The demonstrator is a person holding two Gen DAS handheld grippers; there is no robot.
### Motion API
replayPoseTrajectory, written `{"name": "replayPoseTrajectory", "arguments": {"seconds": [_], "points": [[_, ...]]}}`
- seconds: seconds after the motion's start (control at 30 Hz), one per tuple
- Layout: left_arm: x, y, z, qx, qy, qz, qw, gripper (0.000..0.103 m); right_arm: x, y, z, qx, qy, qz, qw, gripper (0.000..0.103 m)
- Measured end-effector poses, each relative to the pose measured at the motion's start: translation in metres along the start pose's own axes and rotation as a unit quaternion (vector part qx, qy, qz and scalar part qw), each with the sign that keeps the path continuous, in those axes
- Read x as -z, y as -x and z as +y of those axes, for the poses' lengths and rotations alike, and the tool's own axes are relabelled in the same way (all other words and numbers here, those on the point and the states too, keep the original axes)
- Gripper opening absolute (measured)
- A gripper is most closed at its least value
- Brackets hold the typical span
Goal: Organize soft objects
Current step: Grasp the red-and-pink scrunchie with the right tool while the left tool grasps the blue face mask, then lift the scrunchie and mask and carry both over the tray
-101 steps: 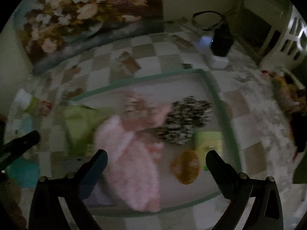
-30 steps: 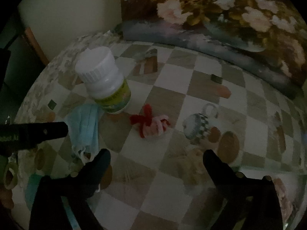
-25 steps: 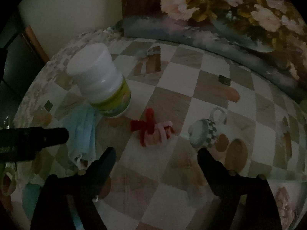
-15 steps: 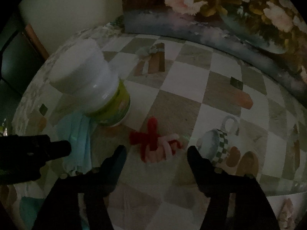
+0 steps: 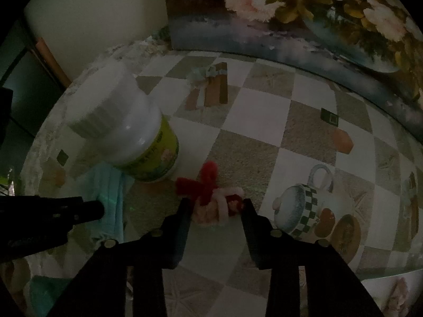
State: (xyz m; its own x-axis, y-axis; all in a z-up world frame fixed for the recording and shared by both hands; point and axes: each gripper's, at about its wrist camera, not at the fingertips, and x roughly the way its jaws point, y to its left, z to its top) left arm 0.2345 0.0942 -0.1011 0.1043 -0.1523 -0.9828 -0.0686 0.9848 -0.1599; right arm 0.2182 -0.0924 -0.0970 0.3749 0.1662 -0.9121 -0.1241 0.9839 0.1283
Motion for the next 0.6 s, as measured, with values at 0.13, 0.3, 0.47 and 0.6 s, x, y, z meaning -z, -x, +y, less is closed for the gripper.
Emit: {"name": "replayPoseTrajectory", "arguments": {"seconds": [0.13,0.3,0.47,0.6], "points": [[0.004,0.006,0.002,0.001,0.006,-0.011,0.9999,0.009,0.005,0.007,-0.003,-0.006,-0.006,-0.005,1.0,0.04],[0.013,0.014,0.003,-0.001,0.01,-0.017,0.9998,0.008,0.013,0.018,-0.007,-0.013,-0.021,-0.009,1.0,0.04],[0.024,0.028,0.01,0.008,0.021,-0.025,0.9994,0.006,0.022,0.031,-0.009,-0.014,-0.031,-0.016,0.999,0.04],[0.034,0.049,0.009,0.02,0.028,-0.045,0.9984,0.004,0.029,0.045,-0.013,-0.016,-0.044,-0.024,0.999,0.04]]}}
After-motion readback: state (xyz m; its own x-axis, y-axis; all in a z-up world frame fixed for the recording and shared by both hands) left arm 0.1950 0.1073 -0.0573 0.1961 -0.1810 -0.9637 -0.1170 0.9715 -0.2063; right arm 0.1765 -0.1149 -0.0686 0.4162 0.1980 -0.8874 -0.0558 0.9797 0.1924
